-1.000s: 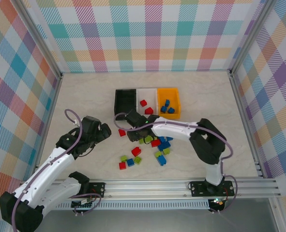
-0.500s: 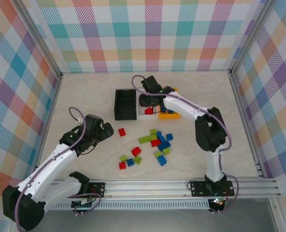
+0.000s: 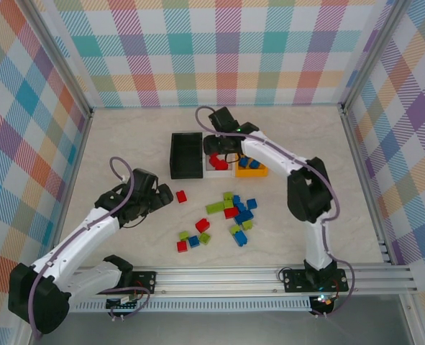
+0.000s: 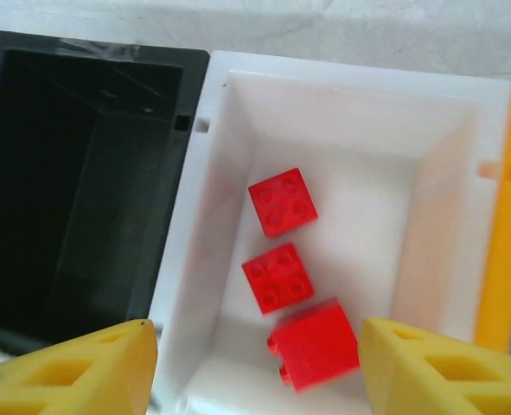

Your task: Sort the legos into containers by color

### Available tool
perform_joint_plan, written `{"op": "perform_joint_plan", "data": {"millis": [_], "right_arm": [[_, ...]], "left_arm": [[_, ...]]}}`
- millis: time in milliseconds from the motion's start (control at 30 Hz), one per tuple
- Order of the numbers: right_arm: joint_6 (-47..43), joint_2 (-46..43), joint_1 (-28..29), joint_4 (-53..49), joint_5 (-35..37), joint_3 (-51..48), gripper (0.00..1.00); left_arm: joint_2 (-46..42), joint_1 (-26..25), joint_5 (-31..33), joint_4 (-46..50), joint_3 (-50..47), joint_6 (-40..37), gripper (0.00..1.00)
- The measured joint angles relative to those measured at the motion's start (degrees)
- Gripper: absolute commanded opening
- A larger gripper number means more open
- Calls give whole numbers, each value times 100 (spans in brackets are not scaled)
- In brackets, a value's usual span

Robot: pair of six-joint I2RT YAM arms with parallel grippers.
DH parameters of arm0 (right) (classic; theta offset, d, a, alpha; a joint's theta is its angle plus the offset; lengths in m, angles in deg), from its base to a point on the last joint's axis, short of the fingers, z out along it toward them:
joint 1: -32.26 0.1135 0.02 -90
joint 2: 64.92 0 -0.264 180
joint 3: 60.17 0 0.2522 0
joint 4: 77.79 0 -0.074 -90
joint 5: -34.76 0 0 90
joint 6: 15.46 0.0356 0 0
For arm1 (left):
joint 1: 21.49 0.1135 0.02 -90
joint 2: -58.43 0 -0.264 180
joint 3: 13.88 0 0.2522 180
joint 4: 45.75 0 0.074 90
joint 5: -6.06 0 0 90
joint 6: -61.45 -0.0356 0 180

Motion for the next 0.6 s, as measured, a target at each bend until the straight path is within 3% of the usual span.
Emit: {"op": "perform_joint_plan", "data": {"millis": [167,267,467,600], "right_arm": [[74,-1585,76,450,-221,-1421,63],[197,-2306,111,726,-348,-2236,63],[415,-2712,142,892,-468,-3390,63],[483,-2776,142,883,-463,-3692,63]], "left_arm": [[361,-116,-105,-155,83,-125,100],[953,-345,-107,-264,291,-208,92],[2479,-662,35,-573,907,-413,84],[3270,-833,267,-636,1427,-533,74]]}}
